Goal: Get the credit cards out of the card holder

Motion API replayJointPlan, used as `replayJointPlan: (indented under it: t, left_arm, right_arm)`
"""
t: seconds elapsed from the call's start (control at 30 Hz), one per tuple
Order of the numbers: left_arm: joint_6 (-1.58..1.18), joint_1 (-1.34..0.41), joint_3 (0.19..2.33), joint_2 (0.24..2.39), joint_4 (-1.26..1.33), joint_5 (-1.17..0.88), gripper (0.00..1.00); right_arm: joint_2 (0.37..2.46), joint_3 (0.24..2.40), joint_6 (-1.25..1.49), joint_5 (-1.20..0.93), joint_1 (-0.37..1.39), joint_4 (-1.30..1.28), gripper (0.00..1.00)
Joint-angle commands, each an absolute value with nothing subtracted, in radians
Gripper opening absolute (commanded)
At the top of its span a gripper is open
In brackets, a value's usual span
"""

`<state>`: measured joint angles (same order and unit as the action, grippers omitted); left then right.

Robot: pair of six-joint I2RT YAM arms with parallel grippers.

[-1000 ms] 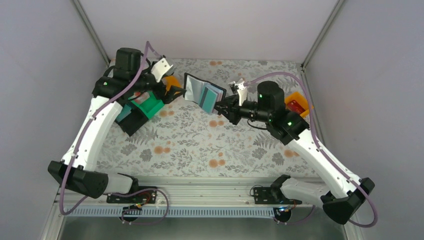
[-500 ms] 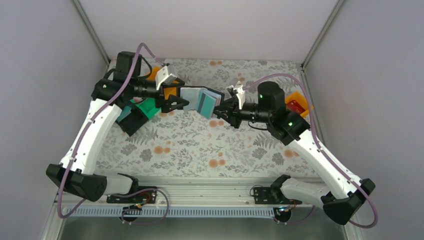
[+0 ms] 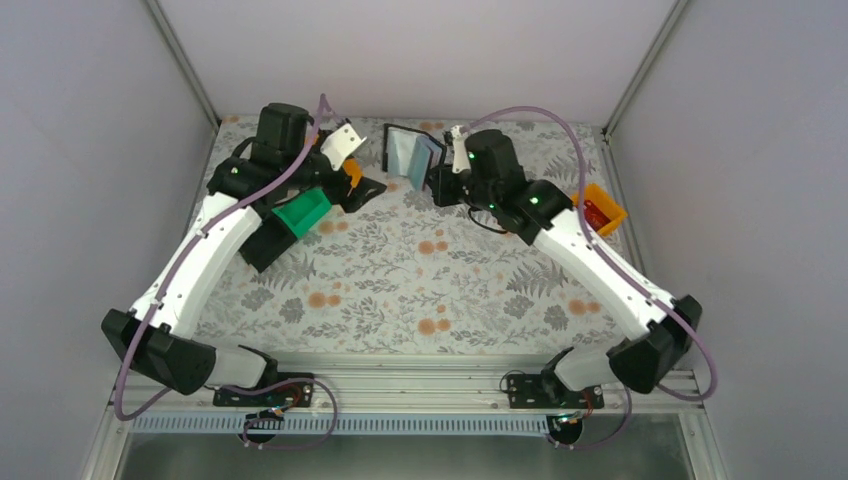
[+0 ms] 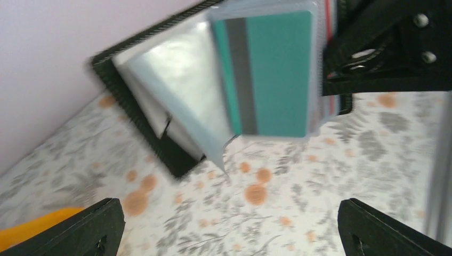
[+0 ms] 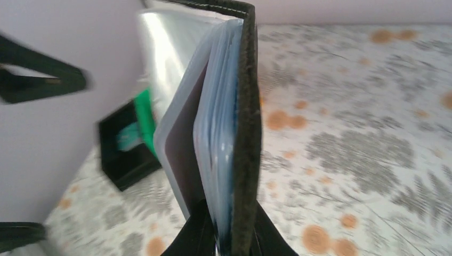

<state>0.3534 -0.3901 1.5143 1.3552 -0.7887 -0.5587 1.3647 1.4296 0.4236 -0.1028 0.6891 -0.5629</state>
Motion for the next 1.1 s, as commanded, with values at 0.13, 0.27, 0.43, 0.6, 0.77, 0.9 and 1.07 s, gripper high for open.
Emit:
replayJointPlan:
  t: [0.13,0.27,0.43,0.6,0.77,0.9,1.07]
  left_arm:
    - [0.281,-0.388,1.482,1.379,-0.719,-0.362,1.0]
    - [0.278,-0.398,1.502,1.372,-0.735,-0.421,0.96]
    - [0.299,-0.463,1.558,1.31,-0.761,-0.453,0.8]
    - [0.318,-0.558,1.622,1.329,-0.804,-0.435,0.73]
    - [0.345,-0.626,1.597,1.377,-0.783,-0.221,0.83]
    - [0.354,-0.629,1.604,1.405,-0.779,-0.087,0.83]
    - [0.382,-0.629,1.602,1.38,-0.782,-0.088,0.78]
  right_arm:
    - [1.411,1.459,0.471,0.028,0.707,-0.59,0.04]
    - [1.385,1.418,0.453,-0.083,0.707,-0.51,0.04]
    - [1.38,1.403,0.468,-0.145,0.707,-0.463,0.04]
    - [1.383,1.407,0.491,-0.231,0.706,-0.412,0.04]
    - [1.377,1.404,0.509,-0.292,0.707,-0.376,0.04]
    - [1.364,1.396,0.508,-0.319,0.707,-0.367,0.04]
    - [1.345,1.385,0.495,-0.315,0.706,-0.362,0.04]
